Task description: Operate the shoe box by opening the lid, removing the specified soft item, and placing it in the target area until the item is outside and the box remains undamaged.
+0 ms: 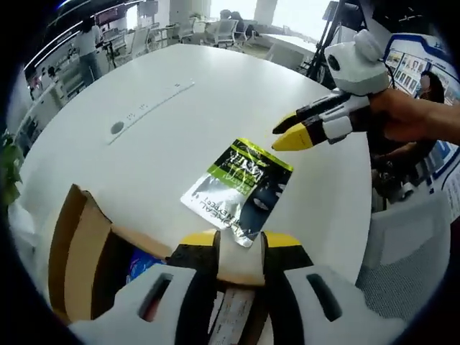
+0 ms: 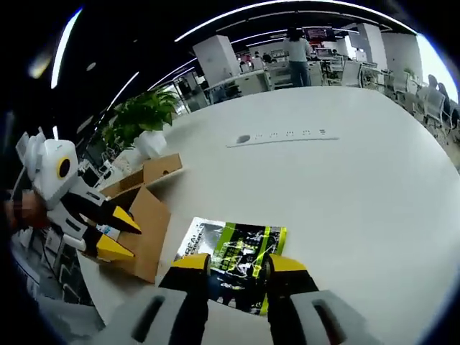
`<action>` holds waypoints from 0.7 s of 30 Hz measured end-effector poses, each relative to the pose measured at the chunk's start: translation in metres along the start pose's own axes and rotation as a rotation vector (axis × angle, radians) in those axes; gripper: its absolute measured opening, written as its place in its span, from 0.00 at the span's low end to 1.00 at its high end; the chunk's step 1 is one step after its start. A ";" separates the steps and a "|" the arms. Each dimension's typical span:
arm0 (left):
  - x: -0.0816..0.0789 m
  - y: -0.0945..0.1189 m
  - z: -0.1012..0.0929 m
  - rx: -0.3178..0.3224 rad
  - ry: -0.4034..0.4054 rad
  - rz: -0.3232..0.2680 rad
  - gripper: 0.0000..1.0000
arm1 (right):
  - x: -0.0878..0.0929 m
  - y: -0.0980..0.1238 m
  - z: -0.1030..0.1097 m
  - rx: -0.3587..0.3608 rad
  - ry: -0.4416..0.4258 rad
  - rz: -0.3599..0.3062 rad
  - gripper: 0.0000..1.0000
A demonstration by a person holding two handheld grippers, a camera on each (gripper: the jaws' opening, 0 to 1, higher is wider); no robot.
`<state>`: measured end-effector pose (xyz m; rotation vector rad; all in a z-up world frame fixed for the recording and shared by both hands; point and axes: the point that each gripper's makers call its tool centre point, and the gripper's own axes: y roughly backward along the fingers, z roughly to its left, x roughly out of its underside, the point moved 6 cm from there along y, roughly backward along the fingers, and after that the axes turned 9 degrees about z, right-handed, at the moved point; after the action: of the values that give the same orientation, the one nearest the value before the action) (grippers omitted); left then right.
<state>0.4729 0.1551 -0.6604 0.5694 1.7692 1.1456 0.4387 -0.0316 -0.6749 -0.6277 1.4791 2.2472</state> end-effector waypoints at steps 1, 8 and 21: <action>0.002 0.001 -0.001 0.002 0.001 -0.007 0.27 | 0.002 0.002 0.003 -0.002 0.002 -0.007 0.31; 0.017 0.018 -0.001 0.005 0.062 -0.052 0.35 | 0.016 0.008 0.021 -0.060 -0.007 -0.008 0.40; 0.042 0.054 0.003 -0.031 0.091 -0.132 0.45 | 0.024 0.011 0.050 -0.131 -0.003 -0.035 0.45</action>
<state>0.4507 0.2136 -0.6315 0.3809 1.8342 1.1199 0.4051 0.0118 -0.6624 -0.6835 1.3174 2.3304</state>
